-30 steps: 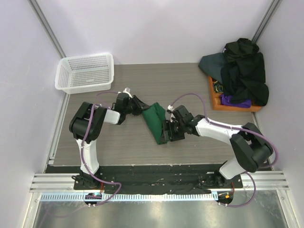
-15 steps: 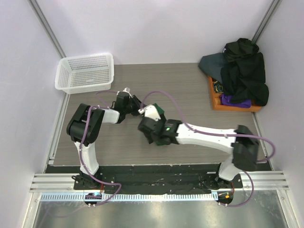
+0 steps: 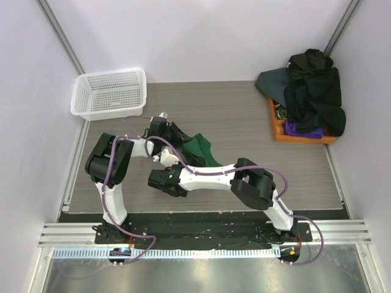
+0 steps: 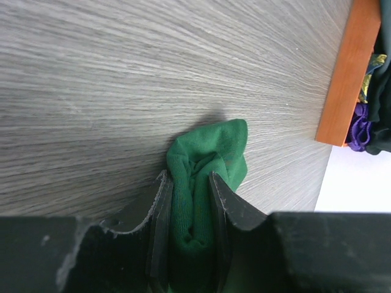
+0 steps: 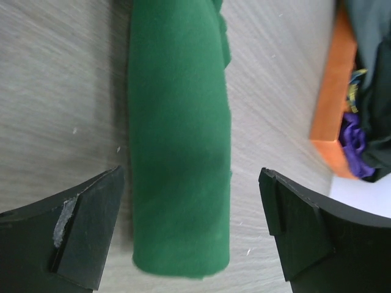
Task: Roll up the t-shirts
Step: Roll the T-shirt to the center of the board.
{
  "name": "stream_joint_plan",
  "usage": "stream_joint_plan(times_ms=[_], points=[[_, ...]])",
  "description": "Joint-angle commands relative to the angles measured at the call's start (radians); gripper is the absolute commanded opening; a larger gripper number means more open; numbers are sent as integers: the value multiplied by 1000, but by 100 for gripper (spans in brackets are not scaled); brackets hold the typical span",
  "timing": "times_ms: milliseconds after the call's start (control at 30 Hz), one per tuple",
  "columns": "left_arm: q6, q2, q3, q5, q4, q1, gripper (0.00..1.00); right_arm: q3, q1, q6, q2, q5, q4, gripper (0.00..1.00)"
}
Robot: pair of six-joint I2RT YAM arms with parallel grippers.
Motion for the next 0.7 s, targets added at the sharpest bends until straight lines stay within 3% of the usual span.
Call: stream_joint_plan(times_ms=[0,100,400,667], points=[[32,-46,51,-6,-84,-3,16,35,-1,-68,25,108,53,100],[42,-44,78,-4,-172,-3,16,20,-13,-91,68,119,95,100],[14,-57,82,5,-190,-4,17,-49,-27,-155,123,84,238,100],[3,-71,65,5,-189,-4,17,-52,-64,-137,177,131,223,98]])
